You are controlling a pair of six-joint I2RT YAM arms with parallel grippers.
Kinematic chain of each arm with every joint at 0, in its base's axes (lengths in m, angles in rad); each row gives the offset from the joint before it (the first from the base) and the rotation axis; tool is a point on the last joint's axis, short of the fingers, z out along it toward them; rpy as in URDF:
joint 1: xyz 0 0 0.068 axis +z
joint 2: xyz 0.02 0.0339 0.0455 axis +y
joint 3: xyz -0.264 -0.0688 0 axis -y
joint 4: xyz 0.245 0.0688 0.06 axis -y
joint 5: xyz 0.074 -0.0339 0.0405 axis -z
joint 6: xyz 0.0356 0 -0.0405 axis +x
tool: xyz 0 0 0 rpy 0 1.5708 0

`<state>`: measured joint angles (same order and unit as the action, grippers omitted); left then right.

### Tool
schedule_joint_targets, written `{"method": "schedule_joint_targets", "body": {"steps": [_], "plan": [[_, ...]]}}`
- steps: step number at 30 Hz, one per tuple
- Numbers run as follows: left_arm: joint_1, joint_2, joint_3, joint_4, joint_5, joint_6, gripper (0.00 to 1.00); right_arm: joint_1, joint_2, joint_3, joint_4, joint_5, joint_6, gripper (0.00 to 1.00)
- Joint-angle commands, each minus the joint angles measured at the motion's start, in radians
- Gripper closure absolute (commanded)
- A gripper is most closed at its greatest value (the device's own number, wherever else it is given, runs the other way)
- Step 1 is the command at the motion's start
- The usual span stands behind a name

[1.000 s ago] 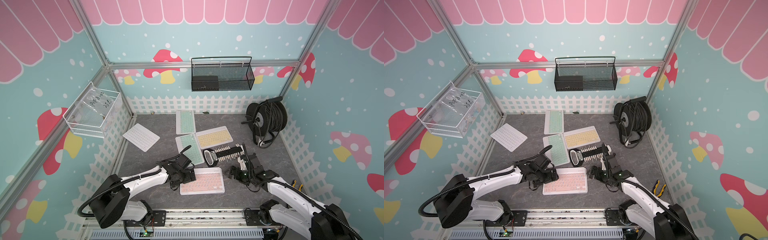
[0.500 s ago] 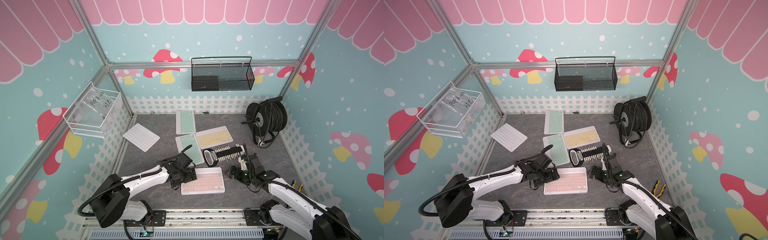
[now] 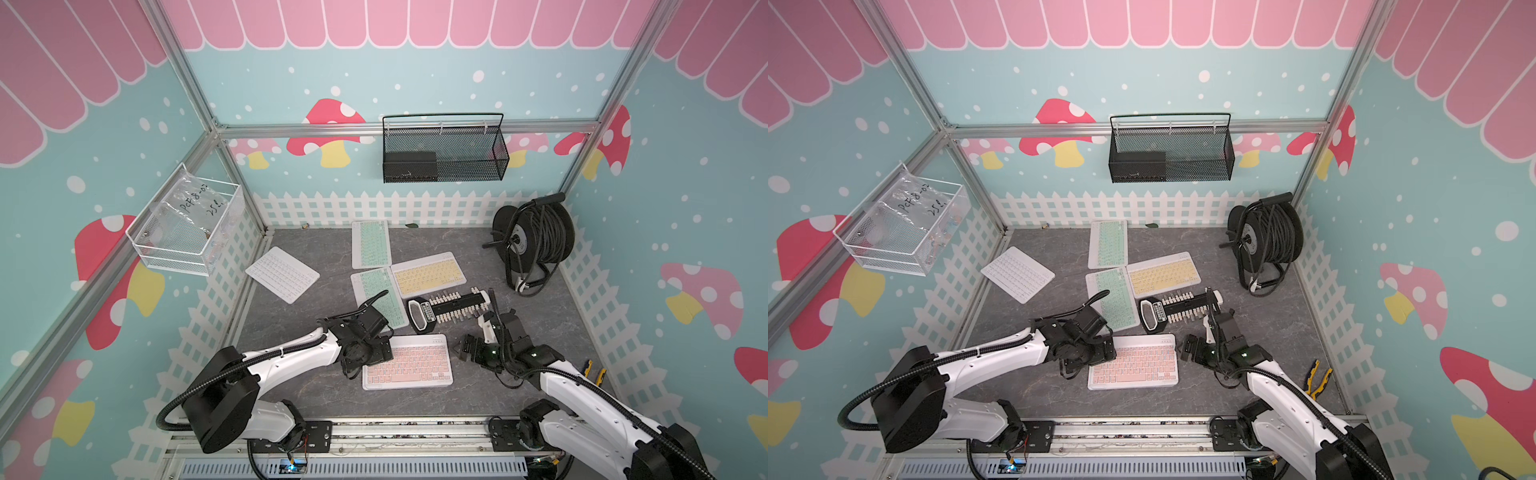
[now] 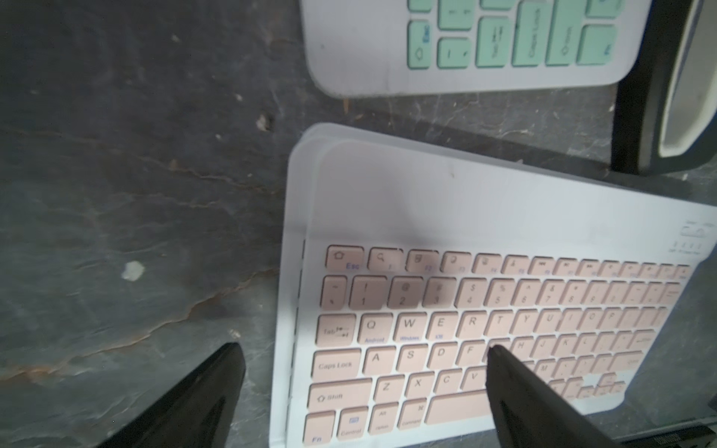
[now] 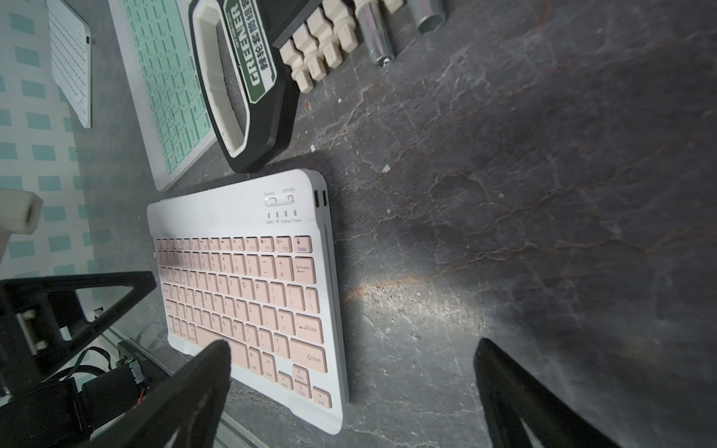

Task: Stack the numeric keypads
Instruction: Adjust the numeric keypads at the center of the board.

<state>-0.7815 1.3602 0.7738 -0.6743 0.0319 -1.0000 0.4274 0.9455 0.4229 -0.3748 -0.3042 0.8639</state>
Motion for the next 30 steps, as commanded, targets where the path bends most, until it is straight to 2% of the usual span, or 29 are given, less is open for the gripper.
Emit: {"method": "schedule_joint_targets", "body": {"steps": [1, 5, 11, 30], "plan": [[0.001, -0.084, 0.023, -0.056, -0.065, -0.016, 0.00, 0.009, 0.058, 0.052, -0.027, 0.019, -0.048, 0.00], [0.034, -0.129, -0.022, -0.066, -0.063, -0.005, 0.00, 0.034, 0.123, 0.093, -0.013, 0.030, -0.052, 0.00], [0.084, -0.156, -0.057, -0.061, -0.045, 0.022, 0.00, 0.116, 0.186, 0.079, 0.066, 0.031, 0.038, 0.00], [0.122, -0.098, -0.070, -0.032, -0.007, 0.070, 0.00, 0.254, 0.274, 0.102, 0.119, 0.062, 0.110, 0.00]]}}
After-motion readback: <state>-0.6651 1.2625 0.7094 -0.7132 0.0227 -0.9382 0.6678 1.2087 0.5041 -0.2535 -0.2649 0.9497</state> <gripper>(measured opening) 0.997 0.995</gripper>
